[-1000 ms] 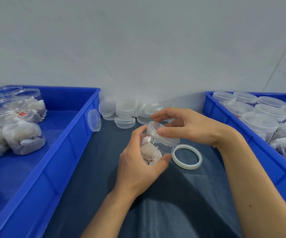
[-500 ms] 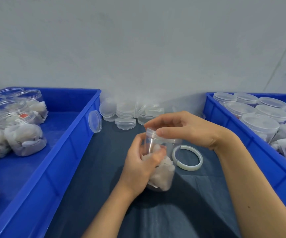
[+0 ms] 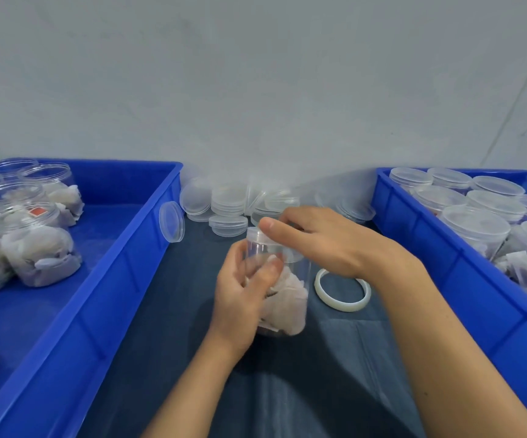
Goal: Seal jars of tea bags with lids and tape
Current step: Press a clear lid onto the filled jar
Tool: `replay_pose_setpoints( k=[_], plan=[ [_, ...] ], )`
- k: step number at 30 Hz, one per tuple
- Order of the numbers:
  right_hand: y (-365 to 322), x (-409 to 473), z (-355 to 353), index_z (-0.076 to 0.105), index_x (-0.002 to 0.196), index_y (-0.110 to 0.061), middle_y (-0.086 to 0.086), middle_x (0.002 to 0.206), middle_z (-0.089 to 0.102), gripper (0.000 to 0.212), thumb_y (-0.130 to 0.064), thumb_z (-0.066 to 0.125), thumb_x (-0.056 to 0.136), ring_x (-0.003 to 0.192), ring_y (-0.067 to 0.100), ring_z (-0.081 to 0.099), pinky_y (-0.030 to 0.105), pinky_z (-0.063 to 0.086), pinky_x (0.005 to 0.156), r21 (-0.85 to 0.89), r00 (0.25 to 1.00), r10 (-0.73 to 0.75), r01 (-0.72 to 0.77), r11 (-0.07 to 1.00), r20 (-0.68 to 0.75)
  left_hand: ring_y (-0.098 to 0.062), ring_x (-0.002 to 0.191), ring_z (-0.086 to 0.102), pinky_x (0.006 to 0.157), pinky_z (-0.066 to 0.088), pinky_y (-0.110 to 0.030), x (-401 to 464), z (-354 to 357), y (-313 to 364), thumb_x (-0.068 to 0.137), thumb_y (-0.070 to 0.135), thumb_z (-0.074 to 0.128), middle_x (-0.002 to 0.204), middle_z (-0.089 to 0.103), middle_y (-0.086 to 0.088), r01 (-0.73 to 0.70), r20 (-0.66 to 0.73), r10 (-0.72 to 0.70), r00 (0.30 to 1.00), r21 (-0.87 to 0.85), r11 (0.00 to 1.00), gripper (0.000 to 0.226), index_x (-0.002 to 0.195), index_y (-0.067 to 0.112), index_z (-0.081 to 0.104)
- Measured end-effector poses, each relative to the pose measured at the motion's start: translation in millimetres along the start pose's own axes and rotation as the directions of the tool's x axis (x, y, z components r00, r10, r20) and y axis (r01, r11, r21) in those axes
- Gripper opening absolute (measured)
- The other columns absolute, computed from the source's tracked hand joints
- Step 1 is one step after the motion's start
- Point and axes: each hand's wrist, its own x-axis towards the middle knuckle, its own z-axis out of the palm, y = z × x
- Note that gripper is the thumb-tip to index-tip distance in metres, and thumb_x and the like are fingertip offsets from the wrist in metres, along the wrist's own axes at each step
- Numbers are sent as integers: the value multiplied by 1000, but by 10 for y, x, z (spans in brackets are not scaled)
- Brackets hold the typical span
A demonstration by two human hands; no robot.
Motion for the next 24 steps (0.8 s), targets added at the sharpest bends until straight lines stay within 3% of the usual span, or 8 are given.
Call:
replay_pose_setpoints(
  k=[4,7,11,15,18,21,23,24],
  plan=[
    [48,12,-8,65,90,-40,-16,78,69,66,-98,38,74,73,1,59,32,42,71,22,1000,-8,8,1000,5,-27,92,68,84,55,-44,34,-1,-37,81,41,74,100,72,-10,32,71,-23,997,-127,991,47,112,7,67],
    [30,23,-5,65,94,-40,-16,85,66,62,-95,43,74,78,2,59,33,43,70,-22,999,-10,9,1000,-36,-20,99,72,85,59,-38,35,6,-40,78,38,77,104,77,0,-17,76,19,997,-30,999,57,123,6,62],
    [-42,45,38,59,102,-42,-18,105,53,60,-91,44,69,96,3,53,33,42,78,-107,998,-31,26,994,-49,-16,121,69,97,57,-28,18,37,-44,69,34,87,124,75,4,-106,27,103,994,151,983,67,130,22,62],
    [-68,62,98,56,107,-39,-17,105,50,58,-85,47,73,96,4,51,28,38,72,-137,996,-51,41,990,-70,-7,119,68,89,58,-22,-38,49,-88,65,45,94,123,71,18,-121,-54,150,987,354,927,81,136,32,55],
    [-142,80,231,53,87,-27,-10,88,55,49,-76,51,81,78,10,52,33,37,64,-242,961,-148,90,966,-235,0,102,69,75,58,-23,-76,109,-104,55,58,95,118,65,27,-159,-76,235,969,538,828,91,128,60,40],
    [-227,125,290,56,88,-23,-7,81,59,51,-73,46,93,75,17,52,38,38,64,-328,925,-211,103,939,-315,1,99,71,69,57,-19,-98,178,-114,49,56,98,113,66,27,-138,-100,212,972,486,863,91,115,68,36],
    [-214,110,228,62,93,-32,-11,80,60,44,-72,43,97,76,10,53,36,39,65,-192,953,-153,103,976,-262,-1,100,72,70,58,-20,-103,179,-133,50,54,100,115,67,26,-128,-109,190,976,420,898,92,117,65,38],
    [-181,83,188,60,85,-37,-11,74,57,41,-70,41,99,72,6,51,35,38,65,-111,956,-139,114,987,-259,-1,102,71,71,57,-16,-103,165,-140,52,54,100,116,66,27,-148,-112,208,972,398,905,90,118,63,39]
  ],
)
